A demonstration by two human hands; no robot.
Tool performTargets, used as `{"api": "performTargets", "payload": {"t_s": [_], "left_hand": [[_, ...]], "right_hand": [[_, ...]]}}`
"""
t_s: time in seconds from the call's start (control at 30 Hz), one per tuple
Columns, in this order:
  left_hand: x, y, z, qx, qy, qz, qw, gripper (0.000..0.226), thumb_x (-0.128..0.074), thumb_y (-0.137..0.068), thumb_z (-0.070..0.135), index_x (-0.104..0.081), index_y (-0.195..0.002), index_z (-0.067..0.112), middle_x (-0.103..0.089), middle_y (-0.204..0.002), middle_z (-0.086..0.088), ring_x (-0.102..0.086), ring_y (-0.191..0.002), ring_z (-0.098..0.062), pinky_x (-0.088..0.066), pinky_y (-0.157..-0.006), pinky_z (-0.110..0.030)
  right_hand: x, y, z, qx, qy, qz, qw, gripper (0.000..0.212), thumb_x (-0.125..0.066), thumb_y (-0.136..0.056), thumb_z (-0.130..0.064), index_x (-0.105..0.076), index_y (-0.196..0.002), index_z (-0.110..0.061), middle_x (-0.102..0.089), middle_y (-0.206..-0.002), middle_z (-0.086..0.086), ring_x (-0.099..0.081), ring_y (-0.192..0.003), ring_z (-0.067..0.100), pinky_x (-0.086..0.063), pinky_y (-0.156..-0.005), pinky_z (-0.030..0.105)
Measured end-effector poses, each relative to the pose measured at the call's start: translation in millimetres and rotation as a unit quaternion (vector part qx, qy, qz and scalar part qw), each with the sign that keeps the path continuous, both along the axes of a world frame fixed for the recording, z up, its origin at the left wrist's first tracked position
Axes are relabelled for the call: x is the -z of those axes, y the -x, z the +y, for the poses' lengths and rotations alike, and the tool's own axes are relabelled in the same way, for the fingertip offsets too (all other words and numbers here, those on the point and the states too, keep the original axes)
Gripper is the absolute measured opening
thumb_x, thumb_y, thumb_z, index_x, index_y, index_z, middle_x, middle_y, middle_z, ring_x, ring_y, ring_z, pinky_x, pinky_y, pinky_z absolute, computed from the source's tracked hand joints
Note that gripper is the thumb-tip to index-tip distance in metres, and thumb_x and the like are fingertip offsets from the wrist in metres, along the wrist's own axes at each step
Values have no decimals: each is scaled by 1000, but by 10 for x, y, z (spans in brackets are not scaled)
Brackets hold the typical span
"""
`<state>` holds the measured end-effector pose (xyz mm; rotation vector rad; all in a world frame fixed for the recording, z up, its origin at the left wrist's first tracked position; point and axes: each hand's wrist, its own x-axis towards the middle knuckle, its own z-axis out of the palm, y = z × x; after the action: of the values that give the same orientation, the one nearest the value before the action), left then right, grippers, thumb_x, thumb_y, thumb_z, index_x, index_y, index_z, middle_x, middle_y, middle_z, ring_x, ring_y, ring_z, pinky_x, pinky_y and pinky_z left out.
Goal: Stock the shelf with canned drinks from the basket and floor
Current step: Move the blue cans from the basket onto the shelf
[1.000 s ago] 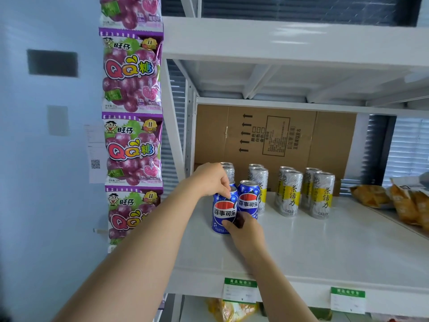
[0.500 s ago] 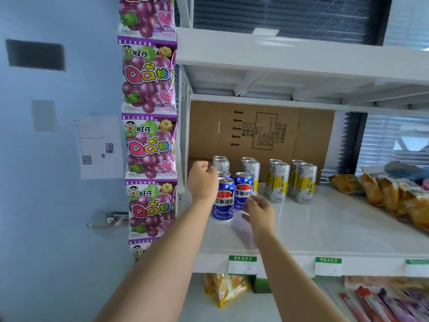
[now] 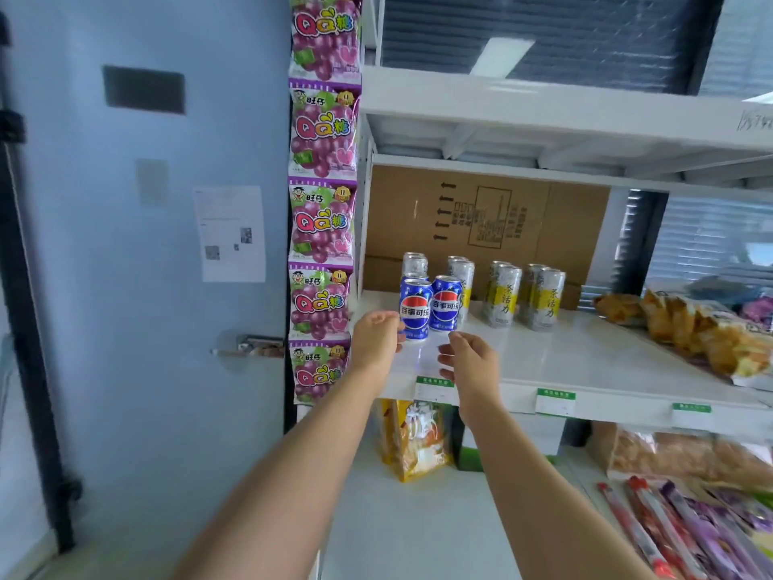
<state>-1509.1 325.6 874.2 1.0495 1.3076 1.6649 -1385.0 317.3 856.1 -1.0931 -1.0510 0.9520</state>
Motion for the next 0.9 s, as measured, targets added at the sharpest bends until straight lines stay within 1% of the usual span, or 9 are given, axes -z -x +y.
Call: {"api": "performTargets", "payload": {"t_s": [0.1, 0.2, 0.3, 0.43, 0.5, 0.6, 0.63, 0.77, 0.9], "left_hand": [[112, 3, -458, -5, 20, -49, 999, 11, -53, -95, 14, -63, -95, 10, -69, -88, -7, -65, -77, -19, -55, -72, -32], [311, 45, -996, -28, 30, -77, 996, 10, -54, -93, 11, -64, -90, 9, -67, -80, -6, -62, -65, -17, -49, -58, -25], [551, 129, -1514, -43, 51, -67, 995, 9, -55, -92, 11, -63, -88, 9, -65, -74, -5, -60, -59, -15, -48, -59, -25], [881, 373, -2171, -91, 81, -44, 992, 17, -50, -95, 8, -59, -81, 13, -63, -76, -5, -59, -63, -16, -50, -62, -25], [1028, 562, -2446, -112, 92, -52, 988, 19, -48, -96, 6, -57, -82, 12, -62, -77, -7, -57, -63, -17, -50, -56, -21], [1171, 868, -2846, -152, 111, -66, 980, 20, -46, -97, 3, -54, -81, 12, -57, -73, -7, -52, -59, -18, -46, -44, -16], [1208, 957, -2949, -158, 120, -69, 978, 21, -46, -96, 2, -54, -79, 13, -56, -72, -7, -50, -58, -18, -45, -45, -17], [1364, 1413, -3442, -191, 149, -82, 967, 21, -48, -97, 7, -55, -78, 13, -58, -73, -5, -54, -63, -19, -45, -61, -26], [1636, 2130, -4063, -209, 173, -93, 958, 31, -44, -98, 6, -45, -69, 17, -46, -68, -3, -42, -58, -15, -34, -54, -22]], "right_hand": [[72, -65, -410, -26, 18, -5, 999, 11, -50, -100, -24, -60, -102, -18, -68, -96, 5, -65, -92, 21, -54, -82, 34], [246, -144, -867, -55, 42, -11, 998, 16, -54, -97, -26, -64, -105, -16, -69, -98, 7, -65, -94, 23, -54, -85, 38], [401, -119, -1313, -99, 51, -2, 994, 14, -54, -97, -23, -65, -96, -15, -68, -88, 7, -63, -81, 23, -52, -78, 36], [596, 76, -1893, -173, 89, 4, 981, 14, -53, -98, -19, -64, -94, -11, -64, -77, 4, -58, -68, 16, -48, -66, 29], [686, 219, -2126, -216, 97, 0, 972, 15, -52, -99, -17, -62, -90, -11, -63, -76, 5, -58, -67, 16, -47, -65, 28], [881, 528, -2432, -262, 109, -5, 959, 13, -51, -98, -14, -61, -93, -8, -63, -75, 7, -56, -64, 16, -45, -61, 26], [951, 631, -2505, -272, 113, -5, 956, 12, -52, -98, -14, -62, -94, -8, -63, -74, 6, -57, -63, 15, -45, -60, 26], [1184, 1245, -2806, -320, 138, -20, 937, 13, -52, -97, -14, -63, -94, -9, -65, -74, 6, -58, -62, 16, -46, -60, 27], [1409, 2087, -3253, -381, 167, -40, 909, 15, -51, -97, -16, -63, -88, -12, -65, -73, 5, -59, -63, 16, -47, -62, 28]]}}
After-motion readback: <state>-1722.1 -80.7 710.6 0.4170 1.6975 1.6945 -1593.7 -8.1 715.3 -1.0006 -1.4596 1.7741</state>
